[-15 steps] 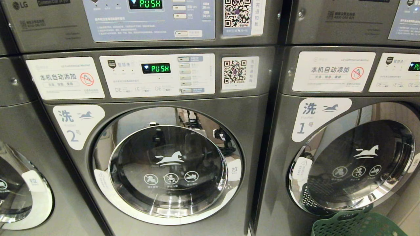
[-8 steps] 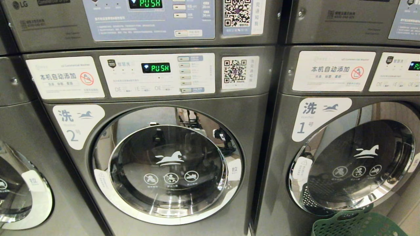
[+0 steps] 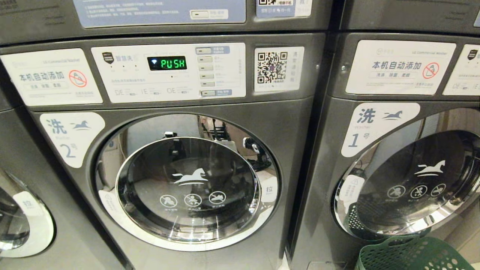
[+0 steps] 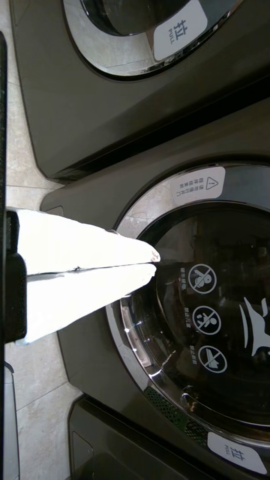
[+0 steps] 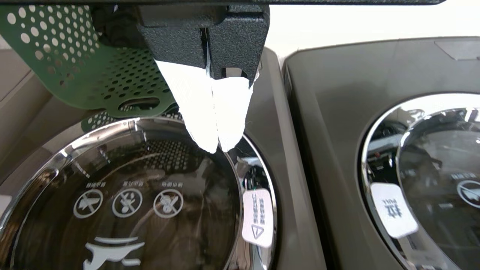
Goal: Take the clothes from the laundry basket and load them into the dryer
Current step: Take the clothes out of the basket
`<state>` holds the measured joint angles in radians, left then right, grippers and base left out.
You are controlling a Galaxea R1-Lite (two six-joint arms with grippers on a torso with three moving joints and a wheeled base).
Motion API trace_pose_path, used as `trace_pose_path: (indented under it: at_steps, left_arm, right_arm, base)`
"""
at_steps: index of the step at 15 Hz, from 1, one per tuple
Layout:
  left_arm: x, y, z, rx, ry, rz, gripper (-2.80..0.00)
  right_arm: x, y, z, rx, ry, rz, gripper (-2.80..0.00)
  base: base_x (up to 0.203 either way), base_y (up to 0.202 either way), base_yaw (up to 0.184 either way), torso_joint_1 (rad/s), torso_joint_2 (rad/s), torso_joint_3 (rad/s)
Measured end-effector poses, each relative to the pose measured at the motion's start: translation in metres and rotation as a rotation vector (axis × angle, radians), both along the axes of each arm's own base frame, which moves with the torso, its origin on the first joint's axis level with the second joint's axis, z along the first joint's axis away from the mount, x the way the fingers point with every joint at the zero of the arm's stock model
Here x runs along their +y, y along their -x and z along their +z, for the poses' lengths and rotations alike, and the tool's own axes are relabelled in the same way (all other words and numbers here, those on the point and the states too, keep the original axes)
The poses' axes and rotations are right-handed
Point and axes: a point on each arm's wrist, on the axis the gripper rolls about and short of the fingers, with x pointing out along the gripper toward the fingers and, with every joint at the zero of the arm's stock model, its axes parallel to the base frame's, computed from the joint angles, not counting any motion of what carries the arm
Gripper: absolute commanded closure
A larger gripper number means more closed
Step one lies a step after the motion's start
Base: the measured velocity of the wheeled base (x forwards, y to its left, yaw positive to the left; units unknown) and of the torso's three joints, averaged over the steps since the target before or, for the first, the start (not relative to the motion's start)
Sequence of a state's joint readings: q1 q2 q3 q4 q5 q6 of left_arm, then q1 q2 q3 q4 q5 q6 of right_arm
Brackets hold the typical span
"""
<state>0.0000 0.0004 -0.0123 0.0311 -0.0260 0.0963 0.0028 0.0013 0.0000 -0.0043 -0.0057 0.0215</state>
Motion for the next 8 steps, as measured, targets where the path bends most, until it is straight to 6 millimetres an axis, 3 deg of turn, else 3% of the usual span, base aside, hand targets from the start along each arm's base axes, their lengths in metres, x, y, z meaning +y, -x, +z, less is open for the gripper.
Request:
trace_pose_path:
  at_steps: [8]
  left_arm:
    - [0.0000,0.0000,-0.0001,0.001,0.001,0.000,0.00]
  right_arm:
    - [0.0000,0.0000,0.0000,0.000,0.001,0.000,0.00]
  base:
    - [0.000,0.000,0.000,0.002,0.00,-0.198]
